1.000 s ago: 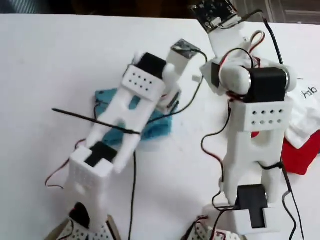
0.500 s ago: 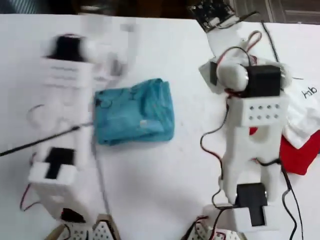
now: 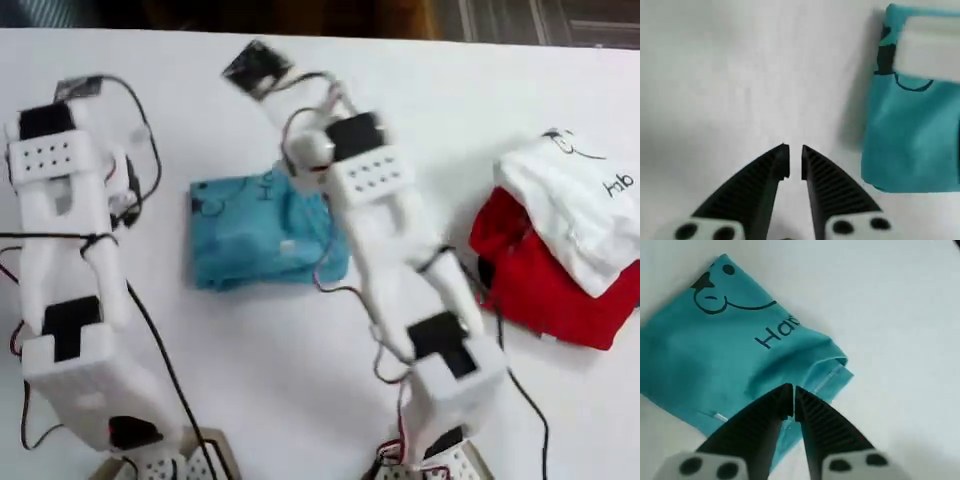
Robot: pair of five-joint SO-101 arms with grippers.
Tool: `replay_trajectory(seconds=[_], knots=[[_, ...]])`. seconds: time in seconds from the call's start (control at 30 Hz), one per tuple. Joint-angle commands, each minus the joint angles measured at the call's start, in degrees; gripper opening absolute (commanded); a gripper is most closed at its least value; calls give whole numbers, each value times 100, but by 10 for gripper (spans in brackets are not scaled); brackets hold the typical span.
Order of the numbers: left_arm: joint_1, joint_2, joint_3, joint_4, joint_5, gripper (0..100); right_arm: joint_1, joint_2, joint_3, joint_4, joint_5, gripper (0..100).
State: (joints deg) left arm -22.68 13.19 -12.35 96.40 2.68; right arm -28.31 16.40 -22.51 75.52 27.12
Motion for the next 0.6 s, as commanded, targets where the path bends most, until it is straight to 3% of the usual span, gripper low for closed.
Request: replay_trajectory(seconds=[0.0,0.2,0.37,0.57], knots=[[-70,-299,330,-202,53,64,-198,497,-422,-163,-440,23],[-62,-299,637,-545,79,64,-198,1473,-1160,-127,-738,172],[-62,-299,857,-747,79,64,-154,2062,-1600,-127,-791,176],[-62,-299,998,-879,79,63,40,2668,-2145,-127,-1512,176]])
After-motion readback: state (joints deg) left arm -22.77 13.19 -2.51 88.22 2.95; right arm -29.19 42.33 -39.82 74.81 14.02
